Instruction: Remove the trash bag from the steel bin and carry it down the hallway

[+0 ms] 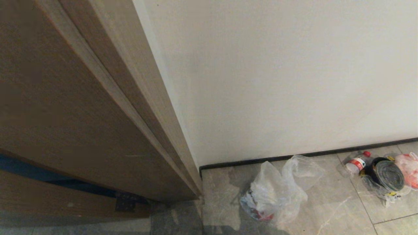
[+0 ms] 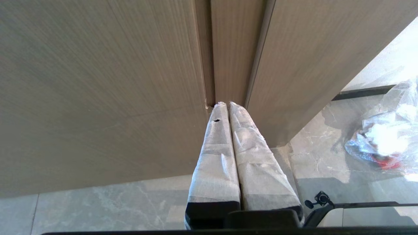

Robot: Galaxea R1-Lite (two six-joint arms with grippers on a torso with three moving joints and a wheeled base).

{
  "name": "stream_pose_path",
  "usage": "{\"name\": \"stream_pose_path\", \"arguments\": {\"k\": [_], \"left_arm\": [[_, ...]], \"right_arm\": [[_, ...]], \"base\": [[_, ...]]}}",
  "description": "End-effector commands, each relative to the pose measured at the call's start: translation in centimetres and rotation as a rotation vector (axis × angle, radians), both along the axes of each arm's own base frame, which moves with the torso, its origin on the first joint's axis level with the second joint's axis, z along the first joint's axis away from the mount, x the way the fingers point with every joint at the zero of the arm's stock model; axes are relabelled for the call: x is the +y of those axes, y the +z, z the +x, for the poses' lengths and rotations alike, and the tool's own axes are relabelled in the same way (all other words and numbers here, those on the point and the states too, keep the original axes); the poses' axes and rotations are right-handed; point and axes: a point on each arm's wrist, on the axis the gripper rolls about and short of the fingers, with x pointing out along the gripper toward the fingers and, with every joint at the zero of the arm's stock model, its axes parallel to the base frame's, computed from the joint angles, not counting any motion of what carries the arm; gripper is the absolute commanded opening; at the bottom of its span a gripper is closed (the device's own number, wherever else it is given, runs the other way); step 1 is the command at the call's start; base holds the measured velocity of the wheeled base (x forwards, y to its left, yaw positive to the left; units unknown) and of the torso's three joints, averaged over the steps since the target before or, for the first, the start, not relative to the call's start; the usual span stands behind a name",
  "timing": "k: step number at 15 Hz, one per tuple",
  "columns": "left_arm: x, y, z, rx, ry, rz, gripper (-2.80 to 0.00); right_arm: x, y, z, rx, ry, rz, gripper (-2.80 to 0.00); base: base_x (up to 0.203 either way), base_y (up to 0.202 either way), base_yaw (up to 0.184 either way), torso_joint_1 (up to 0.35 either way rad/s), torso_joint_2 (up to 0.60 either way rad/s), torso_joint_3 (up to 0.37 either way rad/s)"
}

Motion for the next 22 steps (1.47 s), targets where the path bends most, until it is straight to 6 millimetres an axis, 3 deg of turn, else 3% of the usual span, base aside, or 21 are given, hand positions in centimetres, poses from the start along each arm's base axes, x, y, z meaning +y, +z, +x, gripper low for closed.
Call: {"name": "stream_pose_path", "arguments": {"k": [1,4,22], "left_arm": [[0.0,0.0,0.0,0.0,0.0,0.0,-2.8],[0.0,0.0,0.0,0.0,0.0,0.0,-2.8],[0.0,0.0,0.0,0.0,0.0,-0.011,-2.8]], "right_arm": [[0.02,-0.37,-1.18,-0.149,-0.013,-0.003,-2.8],[0.02,-0.59,-2.03,-0.266,-0.009,-0.023,-2.8],[0.02,-0.59,-1.95,-0.253,-0.011,-0.027,-2.8]], "base": [[0.0,0.0,0.0,0.0,0.0,0.0],[0.0,0.0,0.0,0.0,0.0,0.0],[0.0,0.0,0.0,0.0,0.0,0.016]]}}
